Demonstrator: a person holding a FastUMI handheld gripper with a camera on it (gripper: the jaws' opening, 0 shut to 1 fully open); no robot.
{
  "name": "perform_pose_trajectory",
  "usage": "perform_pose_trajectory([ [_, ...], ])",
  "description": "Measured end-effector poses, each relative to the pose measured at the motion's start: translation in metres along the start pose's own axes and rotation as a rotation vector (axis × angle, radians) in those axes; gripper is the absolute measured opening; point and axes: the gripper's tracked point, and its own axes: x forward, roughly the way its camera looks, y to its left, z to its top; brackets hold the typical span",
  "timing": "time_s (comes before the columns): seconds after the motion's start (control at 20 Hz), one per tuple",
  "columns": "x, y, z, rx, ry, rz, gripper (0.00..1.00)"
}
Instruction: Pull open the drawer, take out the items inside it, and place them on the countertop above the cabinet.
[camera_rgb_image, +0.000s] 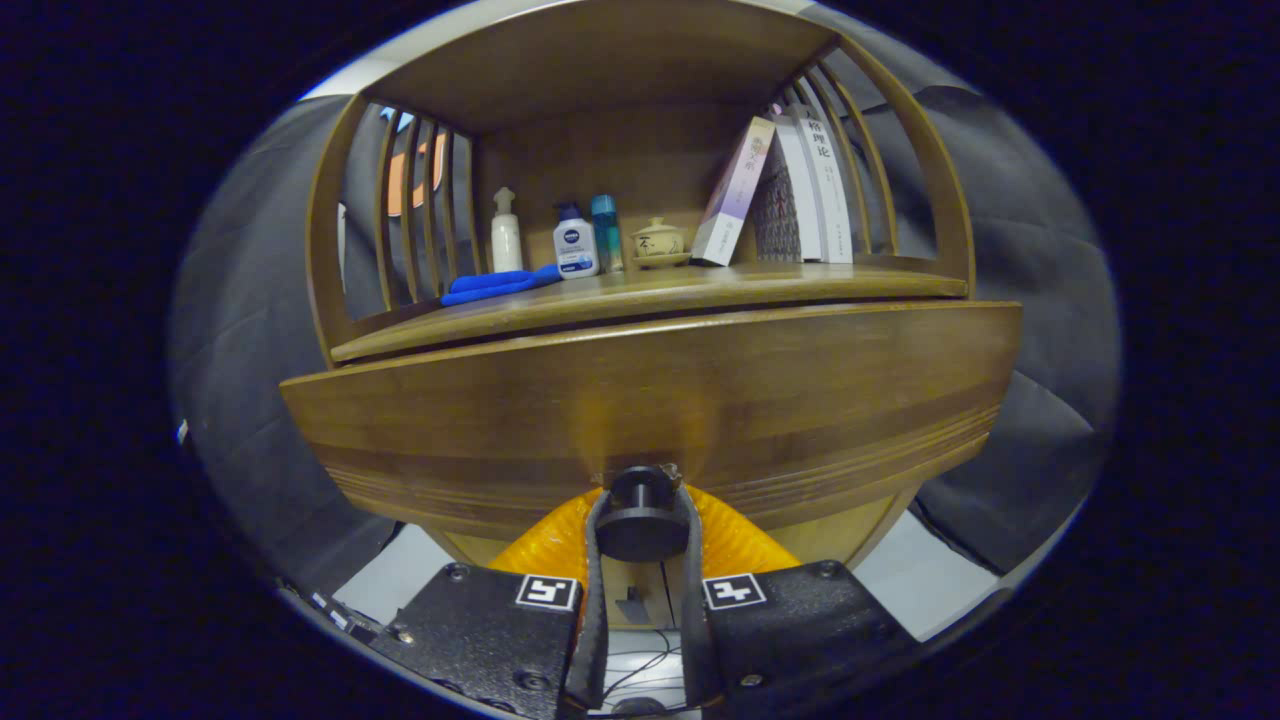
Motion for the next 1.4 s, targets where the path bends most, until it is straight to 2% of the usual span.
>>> perform_pose_trajectory([
  [1.0,-0.133,-0.014,-0.077,-0.078,0.084,0.087,0.32],
  [1.15,-0.137,-0.014,-0.08,-0.084,0.099,0.11,0.33],
  [1.4,-0.137,-0.014,-0.079,-0.093,0.095,0.085,0.33],
])
